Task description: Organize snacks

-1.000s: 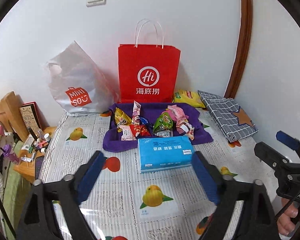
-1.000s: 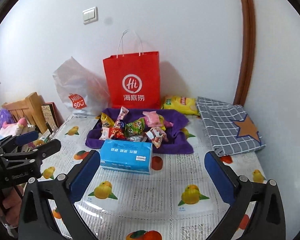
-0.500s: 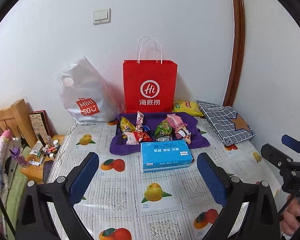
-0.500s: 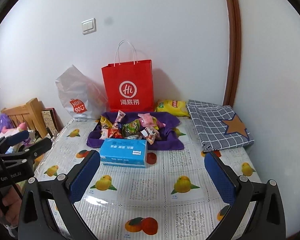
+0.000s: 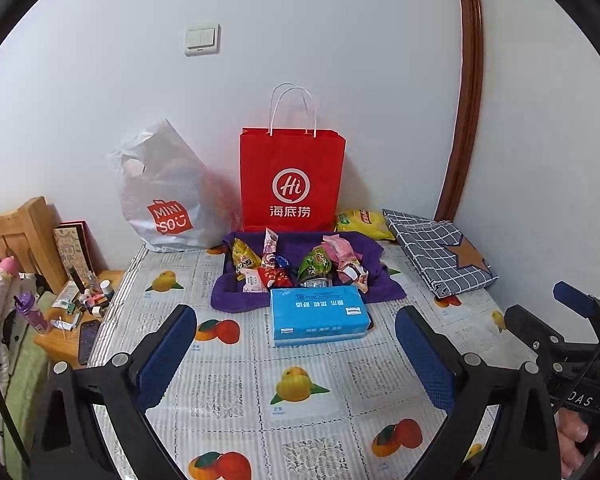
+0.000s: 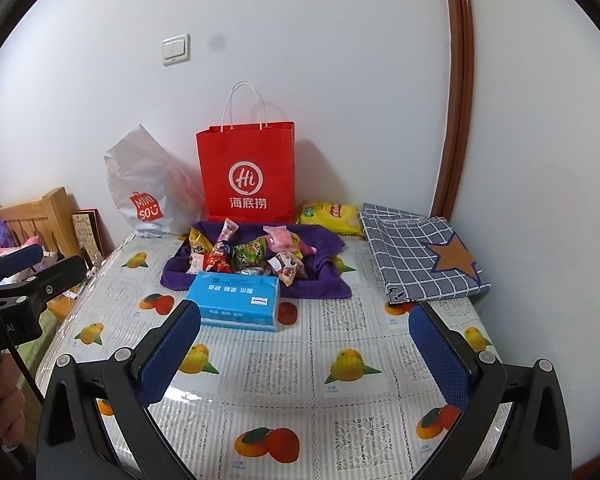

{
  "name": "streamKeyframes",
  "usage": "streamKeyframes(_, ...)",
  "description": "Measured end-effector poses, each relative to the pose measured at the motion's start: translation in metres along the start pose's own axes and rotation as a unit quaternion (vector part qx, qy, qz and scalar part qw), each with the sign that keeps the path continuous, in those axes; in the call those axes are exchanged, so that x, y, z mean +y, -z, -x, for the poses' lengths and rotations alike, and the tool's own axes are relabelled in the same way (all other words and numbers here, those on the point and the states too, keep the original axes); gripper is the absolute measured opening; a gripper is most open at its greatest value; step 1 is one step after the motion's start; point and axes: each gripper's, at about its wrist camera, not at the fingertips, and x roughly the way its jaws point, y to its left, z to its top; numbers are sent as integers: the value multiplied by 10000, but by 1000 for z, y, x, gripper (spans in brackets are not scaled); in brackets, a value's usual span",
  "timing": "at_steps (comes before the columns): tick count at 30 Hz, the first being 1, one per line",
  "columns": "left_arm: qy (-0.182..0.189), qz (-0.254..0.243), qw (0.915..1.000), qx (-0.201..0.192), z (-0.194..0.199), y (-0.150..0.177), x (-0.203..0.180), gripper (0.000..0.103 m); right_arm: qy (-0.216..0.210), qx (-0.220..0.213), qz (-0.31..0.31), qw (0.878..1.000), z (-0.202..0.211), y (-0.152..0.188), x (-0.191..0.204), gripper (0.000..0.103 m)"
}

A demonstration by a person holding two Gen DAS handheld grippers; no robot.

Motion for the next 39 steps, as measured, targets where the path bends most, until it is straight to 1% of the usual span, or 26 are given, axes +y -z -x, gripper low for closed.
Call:
streamKeyframes(14,-17,-28,10000,29,-2,2,-3,101,-26,30,-115,9999,-2,3,-2,103)
streamKeyframes(39,36,-96,9999,107,-4,7,0,101,-1,-23,-69,10000,1,3,1,103)
